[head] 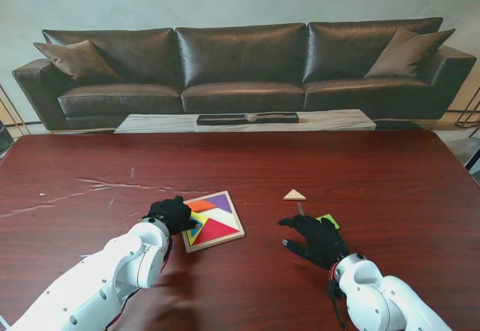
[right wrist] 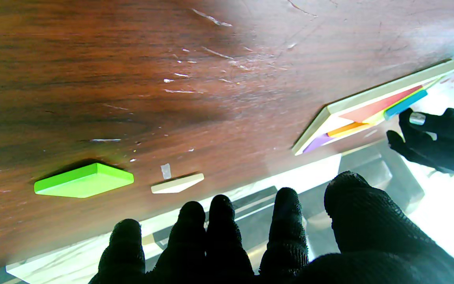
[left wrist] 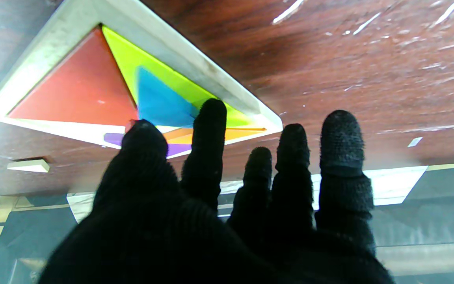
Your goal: Assemble the tangram pieces into a square
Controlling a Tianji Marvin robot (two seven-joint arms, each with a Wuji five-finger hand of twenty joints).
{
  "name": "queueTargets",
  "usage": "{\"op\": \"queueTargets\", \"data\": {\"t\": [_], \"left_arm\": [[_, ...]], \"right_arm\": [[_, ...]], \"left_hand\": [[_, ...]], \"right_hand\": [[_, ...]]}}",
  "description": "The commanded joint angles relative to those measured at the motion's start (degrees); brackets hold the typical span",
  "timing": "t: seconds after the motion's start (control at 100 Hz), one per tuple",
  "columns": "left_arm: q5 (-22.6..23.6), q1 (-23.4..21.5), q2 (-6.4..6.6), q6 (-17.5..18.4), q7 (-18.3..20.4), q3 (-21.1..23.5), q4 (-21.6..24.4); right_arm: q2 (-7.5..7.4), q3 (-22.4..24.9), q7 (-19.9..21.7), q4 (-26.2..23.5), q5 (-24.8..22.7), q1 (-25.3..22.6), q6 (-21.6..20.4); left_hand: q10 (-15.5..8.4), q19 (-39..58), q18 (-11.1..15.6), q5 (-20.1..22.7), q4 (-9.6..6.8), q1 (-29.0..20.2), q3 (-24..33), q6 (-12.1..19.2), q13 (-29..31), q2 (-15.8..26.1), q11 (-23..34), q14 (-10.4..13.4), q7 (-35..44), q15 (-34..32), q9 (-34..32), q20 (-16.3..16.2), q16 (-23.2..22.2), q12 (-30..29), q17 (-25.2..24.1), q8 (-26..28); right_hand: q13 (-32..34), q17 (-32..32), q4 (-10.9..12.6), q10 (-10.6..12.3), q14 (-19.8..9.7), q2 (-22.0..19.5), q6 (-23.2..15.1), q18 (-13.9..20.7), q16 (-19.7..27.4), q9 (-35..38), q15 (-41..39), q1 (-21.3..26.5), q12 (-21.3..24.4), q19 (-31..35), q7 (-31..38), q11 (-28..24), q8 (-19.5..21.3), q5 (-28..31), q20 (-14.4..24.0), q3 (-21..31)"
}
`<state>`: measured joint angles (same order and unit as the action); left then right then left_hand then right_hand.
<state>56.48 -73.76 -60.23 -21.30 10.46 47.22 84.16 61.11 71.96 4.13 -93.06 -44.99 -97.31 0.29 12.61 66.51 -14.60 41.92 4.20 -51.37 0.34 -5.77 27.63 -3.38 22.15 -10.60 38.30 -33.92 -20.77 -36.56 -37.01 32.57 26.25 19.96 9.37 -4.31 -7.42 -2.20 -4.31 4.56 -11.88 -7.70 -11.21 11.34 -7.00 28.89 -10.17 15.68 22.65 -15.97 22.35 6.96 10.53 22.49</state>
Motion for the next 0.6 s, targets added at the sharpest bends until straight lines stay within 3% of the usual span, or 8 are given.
{"op": "queueTargets", "data": {"t": [0.0, 0.23, 0.37, 0.46, 0.58, 0.59], "left_arm": [[-0.53, 0.45, -0.31, -0.11, -0.11, -0.41, -0.66], [-1.94, 1.78, -0.45, 0.3, -0.07, -1.71, -1.53], [-2.2, 1.97, -0.37, 0.95, 0.44, -1.82, -1.39], [-1.78, 1.92, -0.14, 1.86, 1.46, -1.74, -0.94], [-1.36, 1.7, -0.04, 2.61, 1.62, -1.5, -0.74], [-1.33, 1.69, -0.04, 2.64, 1.6, -1.49, -0.74]], "right_arm": [[0.04, 0.0, 0.18, -0.28, -0.17, -0.52, -0.09], [0.03, 0.11, 0.38, -0.34, -0.13, -0.56, 0.06], [0.03, 0.06, 0.37, -0.3, -0.09, -0.5, 0.06], [0.04, 0.03, 0.38, -0.28, 0.0, -0.47, 0.08], [0.05, -0.01, 0.32, -0.25, 0.07, -0.47, 0.03], [0.05, -0.02, 0.31, -0.24, 0.06, -0.46, 0.02]], "left_hand": [[0.03, 0.13, -1.69, -1.07, -2.58, -2.28, -0.72, 0.21, -1.51, 1.88, -0.92, -0.87, -2.27, 1.04, 0.03, -1.3, 0.34, -0.52, -0.13, -0.74], [0.39, -0.25, -1.17, -2.92, -2.68, -1.32, -1.08, 0.92, -2.15, 0.22, -1.49, -0.79, -3.32, 1.56, 0.68, -1.38, 0.48, -0.64, -0.53, -0.29], [0.63, -1.05, -0.33, -5.56, -2.9, -1.4, -0.57, 3.11, -2.64, -3.8, -1.88, -0.65, -2.7, 2.04, 1.02, -1.14, 0.57, -0.6, -0.61, 1.56], [1.36, -1.61, 0.2, -7.5, -3.08, -0.96, -0.4, 1.99, -2.84, -5.03, -1.99, -0.55, -3.74, 2.34, 0.57, -0.95, 0.65, -0.6, -0.72, 1.8], [2.81, -2.49, 1.56, -10.48, -2.63, 1.52, 7.28, 0.73, -2.53, -8.64, -2.4, -0.34, -8.49, 2.44, -0.54, -0.63, 0.51, -0.46, -0.1, 4.64], [2.93, -2.4, 1.75, -10.75, -2.14, 3.26, 10.85, 0.54, -2.51, -9.5, -2.39, -0.37, -8.67, 2.38, -0.69, -0.33, 0.58, -0.61, -0.01, 4.08]], "right_hand": [[-1.58, -0.08, 1.28, 0.21, -1.48, -1.36, -1.32, 0.05, -0.35, -1.12, 0.48, 0.3, 0.42, -1.66, -0.37, 0.92, 0.63, -1.78, 1.29, -1.48], [-1.6, -0.02, 1.28, 0.19, -1.56, -1.34, -1.37, 0.06, -0.35, -1.14, 0.5, 0.33, 0.39, -1.97, -0.28, 0.86, 0.63, -1.76, 1.56, -1.51], [-1.58, 0.01, 1.27, 0.23, -1.53, -1.37, -1.26, 0.05, -0.35, -1.14, 0.49, 0.27, 0.38, -2.13, -0.31, 0.83, 0.59, -1.83, 1.72, -1.54], [-1.62, 0.03, 1.28, 0.23, -1.61, -1.36, -1.27, 0.05, -0.35, -1.15, 0.49, 0.33, 0.39, -2.25, -0.27, 0.85, 0.58, -1.78, 1.82, -1.53], [-1.63, 0.05, 1.28, 0.22, -1.62, -1.4, -1.3, 0.12, -0.35, -1.12, 0.48, 0.32, 0.38, -2.41, -0.21, 0.84, 0.59, -1.78, 1.93, -1.54], [-1.63, 0.06, 1.28, 0.22, -1.62, -1.39, -1.3, 0.12, -0.35, -1.12, 0.48, 0.31, 0.38, -2.42, -0.2, 0.84, 0.59, -1.76, 1.94, -1.55]]}}
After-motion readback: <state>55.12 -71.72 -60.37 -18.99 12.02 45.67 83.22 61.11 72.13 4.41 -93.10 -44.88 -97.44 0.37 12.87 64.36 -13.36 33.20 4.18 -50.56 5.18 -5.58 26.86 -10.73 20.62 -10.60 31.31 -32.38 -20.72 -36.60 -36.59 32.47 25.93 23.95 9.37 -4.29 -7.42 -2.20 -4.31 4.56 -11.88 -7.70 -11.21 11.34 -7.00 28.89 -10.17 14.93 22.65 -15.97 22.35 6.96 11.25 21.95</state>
